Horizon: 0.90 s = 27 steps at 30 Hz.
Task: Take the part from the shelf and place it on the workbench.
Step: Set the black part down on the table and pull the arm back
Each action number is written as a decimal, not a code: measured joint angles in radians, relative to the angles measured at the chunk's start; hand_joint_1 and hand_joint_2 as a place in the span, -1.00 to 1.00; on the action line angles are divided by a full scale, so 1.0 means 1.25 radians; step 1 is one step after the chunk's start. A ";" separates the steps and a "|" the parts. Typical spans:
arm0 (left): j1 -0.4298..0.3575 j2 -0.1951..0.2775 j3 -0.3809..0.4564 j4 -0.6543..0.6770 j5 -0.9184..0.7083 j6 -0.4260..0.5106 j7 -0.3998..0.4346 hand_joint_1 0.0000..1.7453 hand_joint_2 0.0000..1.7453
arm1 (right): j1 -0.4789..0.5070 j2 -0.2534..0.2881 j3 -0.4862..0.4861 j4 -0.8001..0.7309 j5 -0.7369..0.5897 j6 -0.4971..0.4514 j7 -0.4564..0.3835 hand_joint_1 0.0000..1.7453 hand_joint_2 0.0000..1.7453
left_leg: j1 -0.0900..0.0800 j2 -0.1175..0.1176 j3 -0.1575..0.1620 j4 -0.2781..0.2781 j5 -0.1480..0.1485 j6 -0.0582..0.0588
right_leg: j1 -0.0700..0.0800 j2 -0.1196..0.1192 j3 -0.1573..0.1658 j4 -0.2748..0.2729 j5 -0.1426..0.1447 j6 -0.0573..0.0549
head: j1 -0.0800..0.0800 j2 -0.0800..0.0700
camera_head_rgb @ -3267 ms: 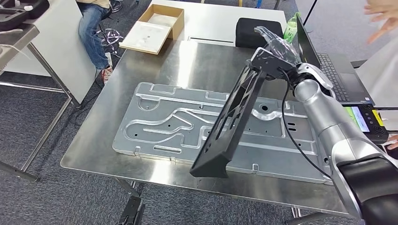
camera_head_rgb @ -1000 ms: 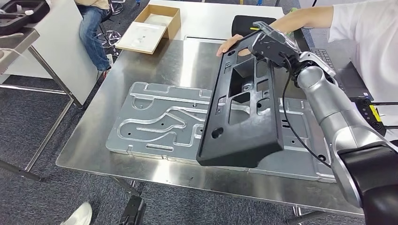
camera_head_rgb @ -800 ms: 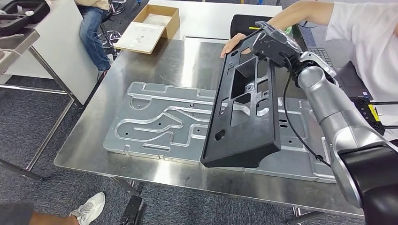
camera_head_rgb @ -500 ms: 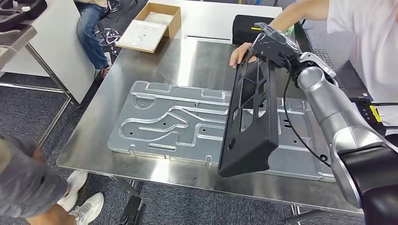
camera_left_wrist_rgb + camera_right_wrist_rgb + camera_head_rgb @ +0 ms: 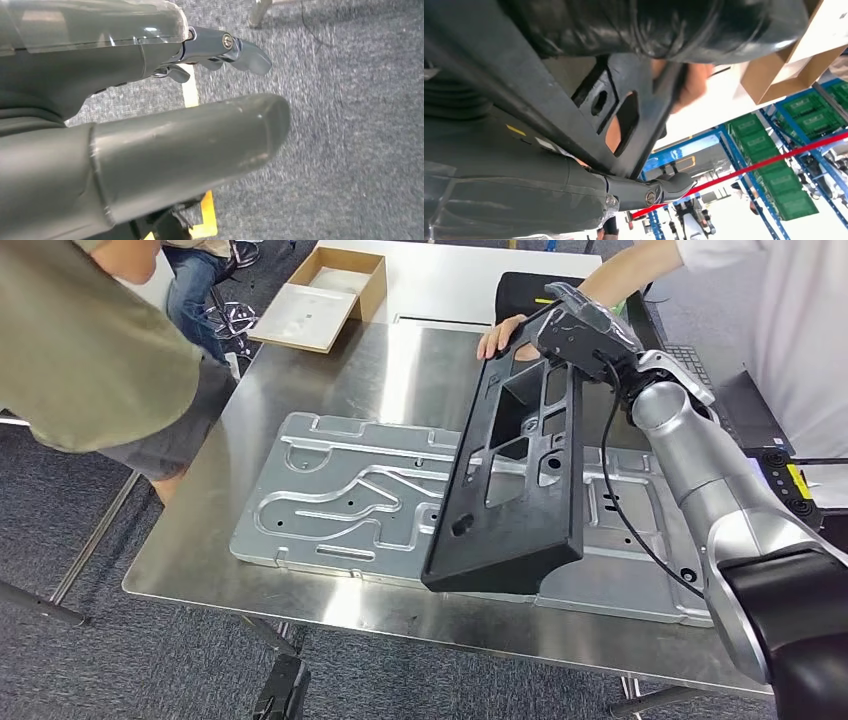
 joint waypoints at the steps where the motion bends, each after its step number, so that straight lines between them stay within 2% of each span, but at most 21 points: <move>1: 0.000 0.000 0.000 0.000 0.000 0.000 0.000 -1.00 -1.00 | 0.000 0.001 0.000 0.000 0.000 -0.001 -0.001 -1.00 -1.00 | 0.000 0.000 -0.003 0.009 -0.008 -0.005 | -0.002 -0.001 0.001 -0.002 0.001 -0.005 | 0.000 0.000; 2: 0.000 0.000 0.000 0.000 0.000 0.000 0.000 -1.00 -1.00 | -0.001 0.001 0.000 -0.001 0.000 -0.001 -0.002 -1.00 -1.00 | 0.001 0.000 -0.012 0.031 -0.024 -0.009 | -0.005 -0.002 0.003 -0.004 0.003 -0.009 | 0.000 0.000; 3: 0.000 0.000 0.000 0.000 0.000 0.000 0.000 -1.00 -1.00 | -0.001 0.002 0.000 -0.001 0.000 -0.002 -0.003 -1.00 -1.00 | 0.002 0.001 -0.030 0.071 -0.047 -0.013 | -0.006 -0.002 0.004 -0.005 0.004 -0.013 | 0.000 0.000; 5: 0.001 0.000 0.000 0.000 0.000 0.000 0.000 -1.00 -1.00 | -0.001 0.003 0.000 -0.002 0.000 -0.003 -0.004 -1.00 -1.00 | 0.004 0.001 -0.077 0.178 -0.096 -0.018 | -0.005 -0.003 0.004 -0.005 0.003 -0.016 | 0.000 0.000; 6: 0.002 0.000 0.000 0.000 0.000 0.000 0.000 -1.00 -1.00 | -0.001 0.004 0.000 -0.002 0.000 -0.003 -0.004 -1.00 -1.00 | 0.005 0.001 -0.095 0.216 -0.106 -0.019 | -0.005 -0.004 0.004 -0.004 0.003 -0.016 | 0.000 0.000; 7: 0.002 0.000 0.000 0.000 0.000 0.001 0.000 -1.00 -1.00 | 0.000 0.005 0.000 -0.002 0.000 -0.003 -0.004 -1.00 -1.00 | 0.006 0.001 -0.100 0.224 -0.100 -0.020 | -0.005 -0.004 0.004 -0.004 0.003 -0.016 | 0.000 0.000; 8: 0.003 0.001 0.000 0.000 0.000 0.001 0.000 -1.00 -1.00 | 0.000 0.005 0.000 -0.002 0.000 -0.003 -0.004 -1.00 -1.00 | 0.007 0.001 -0.090 0.202 -0.080 -0.020 | -0.005 -0.003 0.005 -0.003 0.002 -0.016 | 0.000 0.000; 10: 0.002 0.001 0.000 0.000 0.000 0.001 0.000 -1.00 -1.00 | -0.001 0.006 0.000 -0.002 0.000 -0.004 -0.004 -1.00 -1.00 | 0.008 0.001 -0.038 0.095 -0.027 -0.017 | -0.005 -0.003 0.006 -0.001 -0.001 -0.012 | 0.000 0.000; 12: 0.001 0.001 0.000 0.000 0.000 0.001 0.000 -1.00 -1.00 | -0.001 0.006 0.000 -0.002 0.000 -0.006 -0.004 -1.00 -1.00 | 0.007 0.000 -0.002 0.017 -0.003 -0.012 | -0.002 -0.002 0.004 0.002 -0.002 -0.005 | 0.000 0.000; 15: 0.002 0.001 0.001 0.000 0.000 0.001 0.000 -1.00 -1.00 | -0.002 0.006 0.000 -0.002 0.000 -0.012 -0.002 -1.00 -1.00 | 0.005 0.000 0.003 0.002 -0.001 0.001 | -0.002 -0.002 0.004 0.000 -0.001 0.008 | 0.000 0.000; 17: 0.001 0.001 0.001 0.000 0.000 0.001 0.000 -1.00 -1.00 | -0.003 0.006 0.000 -0.002 0.000 -0.014 -0.002 -1.00 -1.00 | 0.007 0.000 0.005 -0.005 0.005 0.012 | -0.004 -0.002 -0.006 0.024 -0.021 0.015 | 0.000 0.000; 18: 0.001 0.001 0.001 0.000 0.000 0.001 0.000 -1.00 -1.00 | -0.003 0.005 0.000 -0.002 0.000 -0.014 -0.002 -1.00 -1.00 | 0.008 0.001 0.006 -0.008 0.007 0.016 | -0.005 -0.002 -0.021 0.060 -0.043 0.017 | 0.001 0.000; 20: 0.000 0.001 0.001 0.000 0.000 0.000 0.000 -1.00 -1.00 | -0.001 0.005 0.000 -0.002 0.000 -0.014 -0.003 -1.00 -1.00 | 0.006 0.001 0.006 -0.008 0.007 0.020 | -0.005 -0.002 -0.069 0.164 -0.092 0.020 | 0.000 0.000; 21: 0.001 0.001 0.001 0.000 0.000 0.000 0.000 -1.00 -1.00 | 0.002 0.005 0.000 -0.002 0.000 -0.014 -0.003 -1.00 -1.00 | 0.004 0.001 0.006 -0.008 0.007 0.021 | -0.005 -0.002 -0.089 0.205 -0.103 0.020 | 0.001 0.000; 22: 0.001 0.001 0.001 0.000 0.000 0.000 0.000 -1.00 -1.00 | 0.004 0.005 0.000 -0.002 0.000 -0.014 -0.003 -1.00 -1.00 | 0.003 0.000 0.006 -0.007 0.006 0.021 | -0.005 -0.002 -0.096 0.219 -0.099 0.019 | 0.001 0.000; 23: 0.002 0.001 0.001 0.000 0.000 0.000 0.000 -1.00 -1.00 | 0.004 0.005 0.000 -0.003 0.000 -0.014 -0.003 -1.00 -1.00 | 0.002 -0.001 0.007 -0.006 0.005 0.022 | -0.004 -0.002 -0.088 0.199 -0.080 0.017 | 0.001 0.000; 25: 0.001 0.000 0.001 0.000 0.000 0.000 -0.001 -1.00 -1.00 | 0.004 0.005 0.000 -0.004 0.000 -0.014 -0.003 -1.00 -1.00 | 0.000 -0.003 0.009 -0.005 0.004 0.022 | -0.001 -0.002 -0.038 0.096 -0.026 0.006 | 0.001 0.000; 26: 0.001 -0.001 0.001 0.000 0.000 0.000 -0.001 -1.00 -1.00 | 0.004 0.005 0.000 -0.005 0.000 -0.014 -0.003 -1.00 -1.00 | -0.002 -0.004 0.009 -0.004 0.003 0.020 | 0.003 -0.002 -0.014 0.045 -0.008 0.001 | 0.001 0.000; 27: 0.001 -0.001 0.001 0.000 0.000 0.000 -0.002 -1.00 -1.00 | 0.004 0.006 0.000 -0.006 0.000 -0.014 -0.004 -1.00 -1.00 | -0.003 -0.006 0.007 -0.004 0.002 0.018 | 0.006 -0.003 0.000 0.013 0.000 -0.003 | 0.000 0.000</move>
